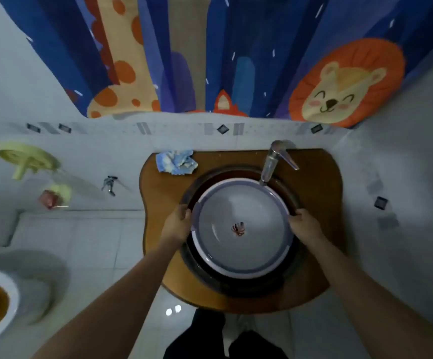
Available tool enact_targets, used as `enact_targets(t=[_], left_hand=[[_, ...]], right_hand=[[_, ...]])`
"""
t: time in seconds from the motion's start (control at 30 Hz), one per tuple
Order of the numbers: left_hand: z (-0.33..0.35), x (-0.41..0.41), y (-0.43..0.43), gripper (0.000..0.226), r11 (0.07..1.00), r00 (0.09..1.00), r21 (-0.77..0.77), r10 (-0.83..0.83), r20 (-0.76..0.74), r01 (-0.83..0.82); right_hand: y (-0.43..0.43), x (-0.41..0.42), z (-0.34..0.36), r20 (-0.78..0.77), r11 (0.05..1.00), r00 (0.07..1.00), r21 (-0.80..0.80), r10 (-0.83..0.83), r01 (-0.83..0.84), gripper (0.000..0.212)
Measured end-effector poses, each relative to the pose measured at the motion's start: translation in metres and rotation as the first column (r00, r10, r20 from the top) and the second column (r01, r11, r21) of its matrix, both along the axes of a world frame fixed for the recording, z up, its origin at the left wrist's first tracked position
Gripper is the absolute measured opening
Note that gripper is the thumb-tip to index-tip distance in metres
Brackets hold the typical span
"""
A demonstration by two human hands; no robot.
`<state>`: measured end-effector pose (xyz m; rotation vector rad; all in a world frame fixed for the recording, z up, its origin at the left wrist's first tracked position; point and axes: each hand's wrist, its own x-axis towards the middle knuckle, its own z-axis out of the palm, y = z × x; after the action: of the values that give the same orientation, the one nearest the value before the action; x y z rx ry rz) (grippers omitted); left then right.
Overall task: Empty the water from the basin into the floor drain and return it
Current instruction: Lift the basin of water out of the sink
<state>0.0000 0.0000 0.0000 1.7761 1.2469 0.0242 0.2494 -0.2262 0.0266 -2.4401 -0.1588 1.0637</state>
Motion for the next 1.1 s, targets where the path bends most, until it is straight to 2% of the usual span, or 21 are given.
enact_targets(t=[0.1,0.27,0.37,0.43,0.53,0.63,0.8,0.93,1.1], left_hand=[[-0.013,0.005,0.005,0.05,0.999,0.999,-0.028,-0.046,-0.012,0.045],[-0.038,0.019,0.011,0.038,0.984,0.986,-0.07,-0.164,-0.016,0.163],[-0.052,0.027,0.013,0.051,0.973,0.979,-0.137,-0.196,-0.053,0.188],[-0.059,0.033,0.015,0.062,0.969,0.98,-0.184,-0.183,-0.073,0.167],[-0.069,0.043,0.02,0.059,0.96,0.982,-0.242,-0.165,-0.09,0.139],[-0.075,0.053,0.03,0.045,0.956,0.95,-0.234,-0.227,-0.213,0.176],[-0.08,0.068,0.042,0.044,0.949,0.877,-0.203,-0.301,-0.374,0.239],[-0.084,0.068,0.046,0.043,0.929,0.845,-0.174,-0.369,-0.386,0.327],[-0.089,0.066,0.049,0.041,0.92,0.838,-0.149,-0.391,-0.381,0.361]], right_hand=[[-0.001,-0.008,-0.016,-0.067,0.997,0.995,-0.037,-0.071,0.069,0.068],[-0.009,-0.024,-0.04,-0.134,0.981,0.973,-0.069,-0.187,0.179,0.067],[-0.01,-0.029,-0.054,-0.209,0.962,0.941,-0.128,-0.264,0.242,0.073],[-0.01,-0.031,-0.061,-0.26,0.943,0.908,-0.14,-0.329,0.302,0.07],[-0.008,-0.033,-0.072,-0.293,0.923,0.875,-0.106,-0.385,0.37,0.063],[-0.005,-0.035,-0.082,-0.232,0.934,0.905,-0.095,-0.356,0.344,0.061],[0.0,-0.03,-0.091,-0.129,0.958,0.95,-0.074,-0.284,0.276,0.062],[-0.003,-0.021,-0.096,-0.091,0.977,0.974,-0.071,-0.206,0.2,0.051],[-0.003,-0.011,-0.097,-0.119,0.983,0.984,-0.139,-0.136,0.12,0.049]])
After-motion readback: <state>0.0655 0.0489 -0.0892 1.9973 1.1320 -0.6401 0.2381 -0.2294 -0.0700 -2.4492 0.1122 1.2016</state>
